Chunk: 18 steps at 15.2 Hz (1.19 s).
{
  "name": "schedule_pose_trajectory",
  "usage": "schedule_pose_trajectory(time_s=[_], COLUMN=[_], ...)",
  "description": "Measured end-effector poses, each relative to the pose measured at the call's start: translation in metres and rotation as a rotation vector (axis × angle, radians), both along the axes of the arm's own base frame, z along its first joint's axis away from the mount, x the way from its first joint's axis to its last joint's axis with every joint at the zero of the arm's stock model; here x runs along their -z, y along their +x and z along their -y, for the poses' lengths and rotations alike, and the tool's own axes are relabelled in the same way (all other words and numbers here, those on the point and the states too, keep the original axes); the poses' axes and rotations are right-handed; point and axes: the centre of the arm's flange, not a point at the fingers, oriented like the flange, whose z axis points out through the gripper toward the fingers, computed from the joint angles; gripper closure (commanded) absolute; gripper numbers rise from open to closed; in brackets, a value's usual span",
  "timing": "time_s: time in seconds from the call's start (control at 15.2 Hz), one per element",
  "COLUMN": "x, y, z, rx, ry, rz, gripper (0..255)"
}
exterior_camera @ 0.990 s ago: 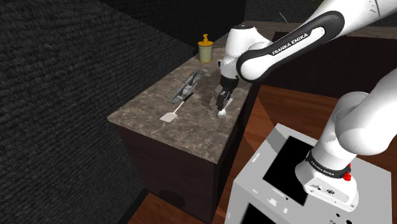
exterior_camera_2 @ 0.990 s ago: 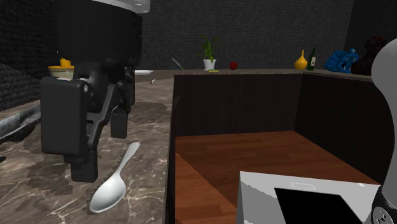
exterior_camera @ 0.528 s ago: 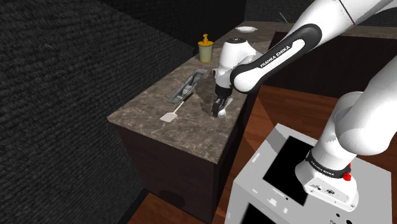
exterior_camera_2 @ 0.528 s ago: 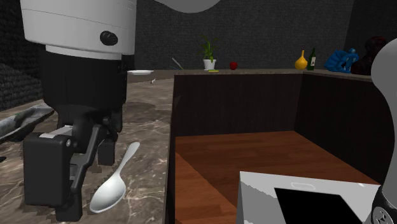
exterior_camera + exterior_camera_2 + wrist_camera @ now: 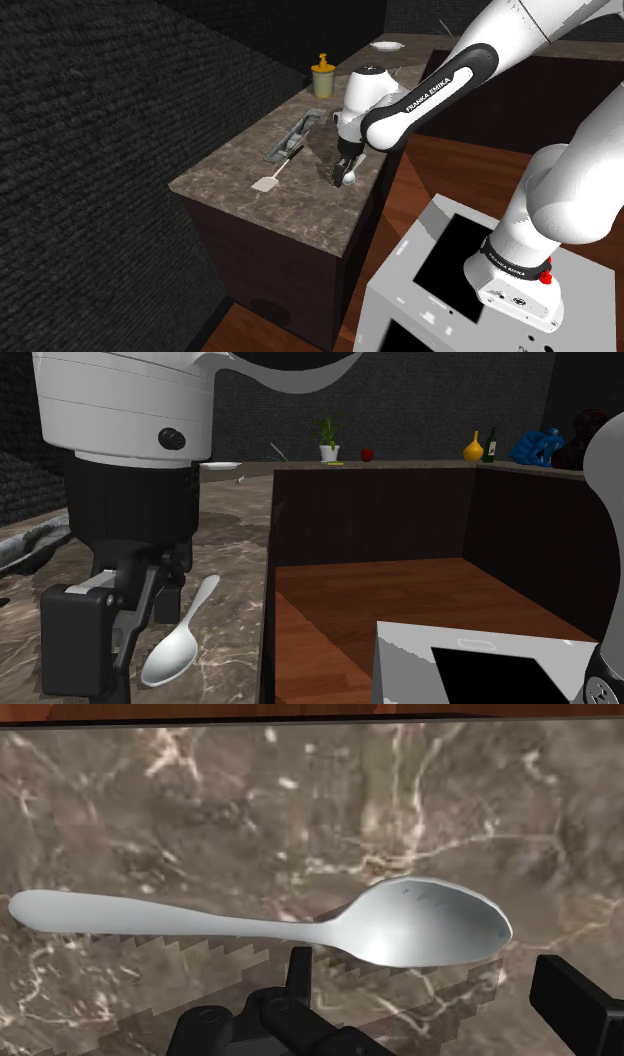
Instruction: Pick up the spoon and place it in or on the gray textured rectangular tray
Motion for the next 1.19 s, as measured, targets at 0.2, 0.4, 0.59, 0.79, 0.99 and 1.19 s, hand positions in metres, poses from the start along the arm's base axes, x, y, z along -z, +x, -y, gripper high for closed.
schedule_pose_trajectory(time_s=[0.2,0.4,0.59,0.79,0.99,1.19], x=[0.0,0.0,0.0,-0.002,-0.017,-0.031], y=[0.0,0.0,0.0,0.0,-0.001,0.001], z=[0.0,0.0,0.0,0.0,0.0,-0.001], rx=[0.0,0.0,0.0,0.0,0.0,0.0], ry=[0.0,0.0,0.0,0.0,0.0,0.0], rz=[0.0,0.0,0.0,0.0,0.0,0.001], gripper=[255,255,255,255,255,255])
